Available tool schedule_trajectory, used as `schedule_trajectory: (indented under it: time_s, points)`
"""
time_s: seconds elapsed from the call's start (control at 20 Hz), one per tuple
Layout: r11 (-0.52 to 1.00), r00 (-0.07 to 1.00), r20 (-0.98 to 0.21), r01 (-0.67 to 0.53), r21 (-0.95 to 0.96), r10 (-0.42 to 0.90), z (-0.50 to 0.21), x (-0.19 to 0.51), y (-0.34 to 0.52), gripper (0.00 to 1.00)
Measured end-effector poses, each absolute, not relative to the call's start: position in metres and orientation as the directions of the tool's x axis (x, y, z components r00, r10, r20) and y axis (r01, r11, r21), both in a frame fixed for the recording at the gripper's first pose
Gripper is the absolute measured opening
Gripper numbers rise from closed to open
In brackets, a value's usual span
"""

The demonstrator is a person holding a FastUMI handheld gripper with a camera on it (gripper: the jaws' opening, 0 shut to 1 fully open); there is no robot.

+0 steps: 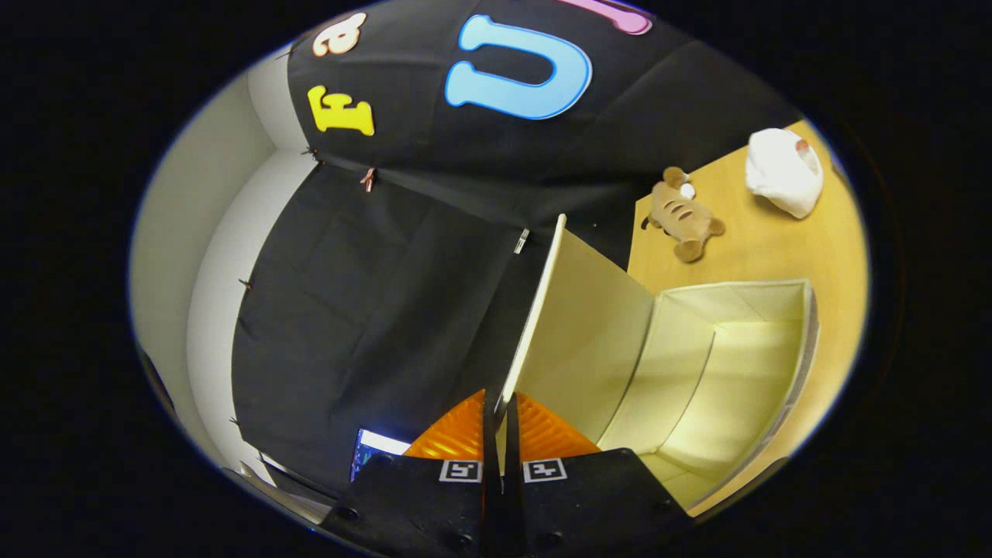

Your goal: Open the storage box then place both shoes into the box .Put the left shoe in first, then the right shoe, with the right side of both shoes facing outward in a uniform manner.

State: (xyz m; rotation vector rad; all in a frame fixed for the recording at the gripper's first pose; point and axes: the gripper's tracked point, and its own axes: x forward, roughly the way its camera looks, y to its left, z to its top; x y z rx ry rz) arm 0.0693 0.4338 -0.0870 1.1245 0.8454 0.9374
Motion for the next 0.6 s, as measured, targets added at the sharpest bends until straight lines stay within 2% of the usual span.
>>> schedule_trajectory:
  time_s: [0.3, 0.4, 0.45, 0.6]
  points:
    - [0.201, 0.315, -0.13, -0.201, 0.959, 0.94, -0.087, 0.074, 0.512, 0.05]
    - [0.25, 0.315, -0.172, -0.226, 0.941, 0.933, -0.098, 0.078, 0.529, 0.1]
    - [0.275, 0.323, -0.188, -0.247, 0.929, 0.927, -0.104, 0.078, 0.532, 0.15]
    - [0.326, 0.337, -0.229, -0.267, 0.907, 0.913, -0.115, 0.079, 0.537, 0.45]
